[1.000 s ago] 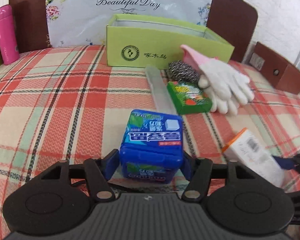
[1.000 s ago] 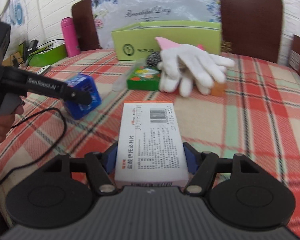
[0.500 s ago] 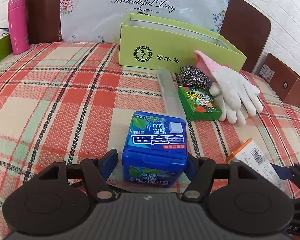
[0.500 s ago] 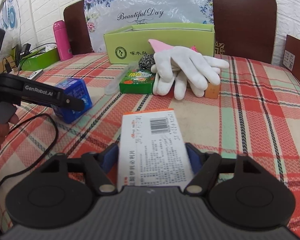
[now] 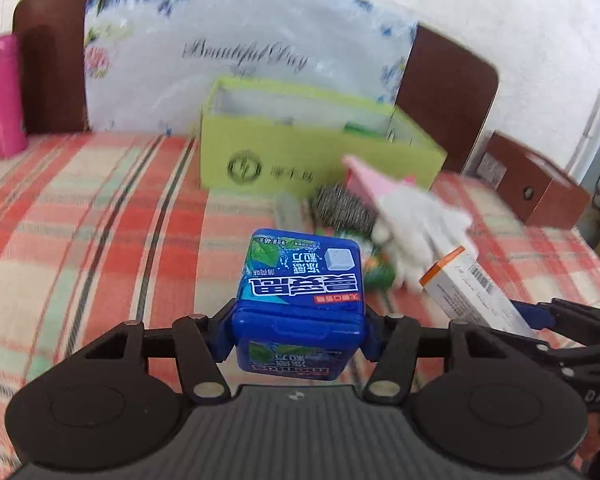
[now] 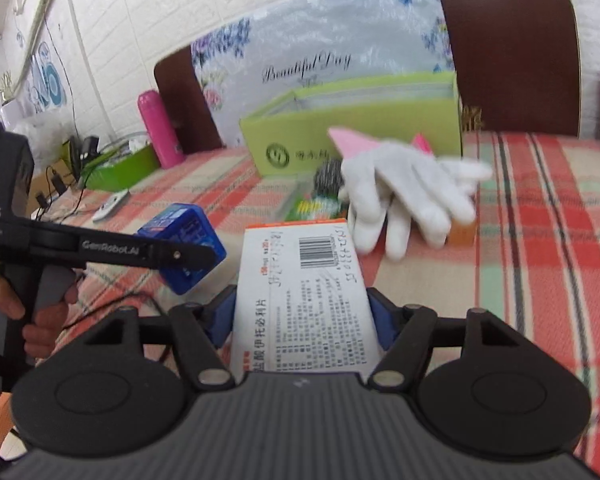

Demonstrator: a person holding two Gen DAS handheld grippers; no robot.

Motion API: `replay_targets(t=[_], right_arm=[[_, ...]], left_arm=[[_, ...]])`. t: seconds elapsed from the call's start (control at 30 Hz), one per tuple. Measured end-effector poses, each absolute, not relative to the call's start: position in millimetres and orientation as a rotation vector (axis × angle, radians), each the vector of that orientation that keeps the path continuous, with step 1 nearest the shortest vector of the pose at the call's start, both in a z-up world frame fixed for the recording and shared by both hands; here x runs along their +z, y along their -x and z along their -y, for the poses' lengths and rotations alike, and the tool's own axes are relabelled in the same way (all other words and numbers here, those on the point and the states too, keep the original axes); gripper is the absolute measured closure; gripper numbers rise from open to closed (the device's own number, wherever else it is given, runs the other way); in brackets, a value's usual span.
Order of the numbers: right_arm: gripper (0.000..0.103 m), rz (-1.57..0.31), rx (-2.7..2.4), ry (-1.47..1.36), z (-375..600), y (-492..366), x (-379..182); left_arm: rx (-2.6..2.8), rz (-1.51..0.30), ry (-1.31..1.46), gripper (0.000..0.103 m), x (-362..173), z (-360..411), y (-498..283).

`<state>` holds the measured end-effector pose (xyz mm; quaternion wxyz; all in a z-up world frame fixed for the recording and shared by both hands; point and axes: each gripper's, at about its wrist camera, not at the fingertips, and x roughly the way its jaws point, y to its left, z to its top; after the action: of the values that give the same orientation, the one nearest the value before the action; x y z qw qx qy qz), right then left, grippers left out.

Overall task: Organize objects
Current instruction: 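Carry both boxes into the lime-green box and open both tools, then withdraw both tools and grasp the clear toothbrush case with the left tool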

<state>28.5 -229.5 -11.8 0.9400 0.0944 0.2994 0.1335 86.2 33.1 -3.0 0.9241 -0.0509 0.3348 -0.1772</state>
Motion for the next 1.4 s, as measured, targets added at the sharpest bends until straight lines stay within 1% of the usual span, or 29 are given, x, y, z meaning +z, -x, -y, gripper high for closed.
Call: replay_targets(t=[0.27, 0.43, 0.53, 0.77, 0.8, 0.83, 0.87, 0.9, 0.93, 0.97, 1.03, 1.1, 1.13, 1.27, 1.4], right_arm=[[0.036, -0.438, 0.223, -0.126, 242, -71, 38], [0.036, -0.398, 0.183, -0.112, 244, -119, 53], [0.036, -0.396, 0.162, -0.089, 242, -154, 53], [0.036, -0.432, 0.125, -0.038, 230, -237, 32], [0.036, -0.435, 0.12, -0.031, 229, -247, 28], [0.036, -0.436, 0.116, -0.026, 227, -257, 23], [0.034, -0.442, 0.119, -0.023, 226, -267, 17], [0.021, -0.466, 0.125, -0.021, 225, -277, 10], [0.014, -0.503, 0.124, -0.019, 224, -285, 3], [0.009, -0.522, 0.114, -0.02, 223, -288, -4], [0.007, -0.516, 0.122, -0.025, 223, -283, -14], [0.001, -0.489, 0.117, -0.022, 223, -274, -19], [0.0, -0.472, 0.107, -0.022, 224, -270, -19], [0.0, -0.44, 0.085, -0.045, 228, -252, -11], [0.0, -0.393, 0.072, -0.079, 235, -222, 11]], left_arm=[[-0.397, -0.514, 0.145, 0.043, 63, -33, -123], [-0.376, -0.449, 0.171, 0.043, 89, -28, -162], [-0.365, -0.455, 0.177, 0.043, 90, -22, -193], [-0.332, -0.505, 0.169, 0.042, 72, -13, -263], [-0.327, -0.51, 0.164, 0.042, 67, -12, -272], [-0.319, -0.511, 0.152, 0.039, 62, -12, -280], [-0.306, -0.523, 0.127, 0.026, 56, -10, -287], [-0.285, -0.542, 0.102, 0.024, 51, -9, -292], [-0.271, -0.556, 0.092, 0.024, 45, -10, -294], [-0.272, -0.568, 0.098, 0.024, 39, -13, -293], [-0.294, -0.579, 0.14, 0.024, 30, -22, -285], [-0.284, -0.583, 0.177, 0.024, 26, -29, -274], [-0.288, -0.584, 0.187, 0.024, 26, -31, -269], [-0.268, -0.562, 0.176, 0.024, 35, -32, -244], [-0.272, -0.538, 0.164, 0.023, 43, -32, -208]])
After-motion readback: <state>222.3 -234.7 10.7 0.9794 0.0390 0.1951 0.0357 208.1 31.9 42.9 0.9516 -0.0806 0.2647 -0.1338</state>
